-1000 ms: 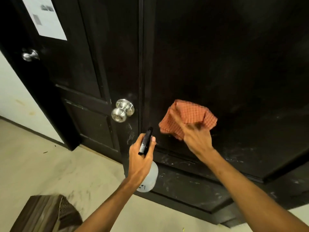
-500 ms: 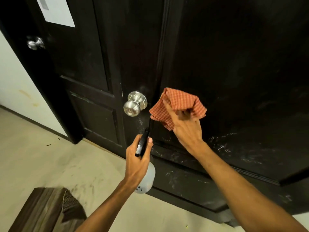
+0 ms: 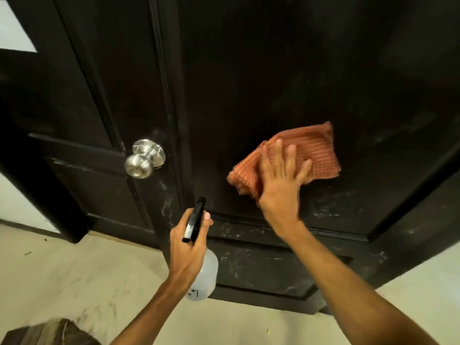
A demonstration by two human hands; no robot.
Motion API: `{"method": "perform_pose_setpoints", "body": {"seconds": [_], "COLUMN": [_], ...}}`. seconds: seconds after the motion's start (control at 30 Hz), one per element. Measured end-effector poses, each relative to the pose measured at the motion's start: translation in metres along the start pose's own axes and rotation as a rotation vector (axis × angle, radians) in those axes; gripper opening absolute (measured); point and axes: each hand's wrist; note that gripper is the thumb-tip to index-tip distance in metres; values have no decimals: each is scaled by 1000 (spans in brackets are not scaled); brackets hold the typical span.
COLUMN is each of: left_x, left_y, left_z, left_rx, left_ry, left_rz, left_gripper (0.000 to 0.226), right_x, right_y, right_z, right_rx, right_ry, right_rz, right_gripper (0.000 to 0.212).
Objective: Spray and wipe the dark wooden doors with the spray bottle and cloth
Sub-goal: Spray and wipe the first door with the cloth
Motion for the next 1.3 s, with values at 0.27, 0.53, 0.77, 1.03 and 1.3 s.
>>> {"method": "perform_pose_setpoints", "body": {"seconds": [0.27,0.53,0.77,1.03,1.3], "left_x": [48,81,100,133,110], "left_y": [14,19,7,15,0], "left_z": [19,32,37,47,40], "left_rx": [-26,-17,11,-9,70], "left_ry": [-82,-109,-196,-359,-185], "left_rz": [13,53,5,39,29], "left_gripper": [16,7,15,21,24], "right_x": [16,59,66,72,68], "right_y": [50,19,63,109,47], "right_z": [48,112,109,137,100], "right_rx": [408,-38,671,984,-40], "right_ry": [-44,-270,33,223,-55], "right_rz": [-229,-214,-436,-578,-89], "right_gripper": [83,114,84,104,126]}}
Point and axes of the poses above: each hand's wrist, its own z-axis away from the middle knuckle, its own x-axis out of the palm, y = z × x, and after that the axes turned 11 degrees about z, right-handed
